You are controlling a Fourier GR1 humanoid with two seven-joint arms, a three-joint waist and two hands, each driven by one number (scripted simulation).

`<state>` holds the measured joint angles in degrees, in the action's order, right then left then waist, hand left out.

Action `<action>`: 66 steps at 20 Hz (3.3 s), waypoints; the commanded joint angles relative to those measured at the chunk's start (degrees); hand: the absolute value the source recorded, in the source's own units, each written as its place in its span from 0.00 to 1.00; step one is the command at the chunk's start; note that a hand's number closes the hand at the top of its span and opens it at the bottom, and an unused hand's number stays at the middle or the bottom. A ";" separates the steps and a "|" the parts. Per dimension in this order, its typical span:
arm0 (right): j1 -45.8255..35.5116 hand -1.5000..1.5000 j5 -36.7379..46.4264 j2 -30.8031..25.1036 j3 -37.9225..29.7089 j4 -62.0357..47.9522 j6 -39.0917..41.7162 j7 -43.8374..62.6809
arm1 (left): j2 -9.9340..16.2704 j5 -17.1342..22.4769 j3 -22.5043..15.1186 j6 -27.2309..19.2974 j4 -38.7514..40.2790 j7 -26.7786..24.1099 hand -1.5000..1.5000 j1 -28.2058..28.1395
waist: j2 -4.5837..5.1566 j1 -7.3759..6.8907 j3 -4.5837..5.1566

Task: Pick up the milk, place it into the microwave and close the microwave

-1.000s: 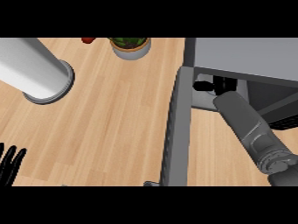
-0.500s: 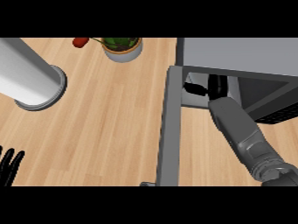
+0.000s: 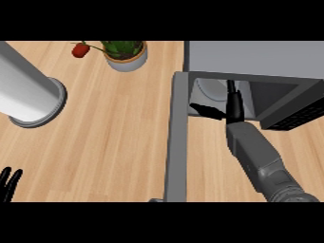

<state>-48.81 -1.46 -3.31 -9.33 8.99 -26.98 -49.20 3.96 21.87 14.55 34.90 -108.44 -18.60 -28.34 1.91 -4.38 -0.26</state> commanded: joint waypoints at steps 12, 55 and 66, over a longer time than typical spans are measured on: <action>14.58 0.00 -1.11 1.91 0.09 4.27 15.15 -12.55 | -3.14 -5.09 -2.45 -0.86 -2.86 1.97 0.00 -2.70 | -1.91 4.03 0.25; 59.21 0.00 -14.71 -17.09 -4.20 46.59 39.53 -4.40 | -3.10 -37.80 -33.15 -8.14 31.04 8.01 1.00 30.99 | -1.66 5.37 0.21; 62.05 0.00 -15.87 -19.28 -4.60 50.52 44.30 -6.88 | -3.96 -29.72 -58.11 -24.07 46.23 8.04 1.00 44.18 | -1.73 6.06 0.31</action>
<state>13.10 -17.10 -21.59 -13.68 59.03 13.19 -52.81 0.16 -12.35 -35.70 16.00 -67.28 -11.59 9.72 0.07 1.44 0.01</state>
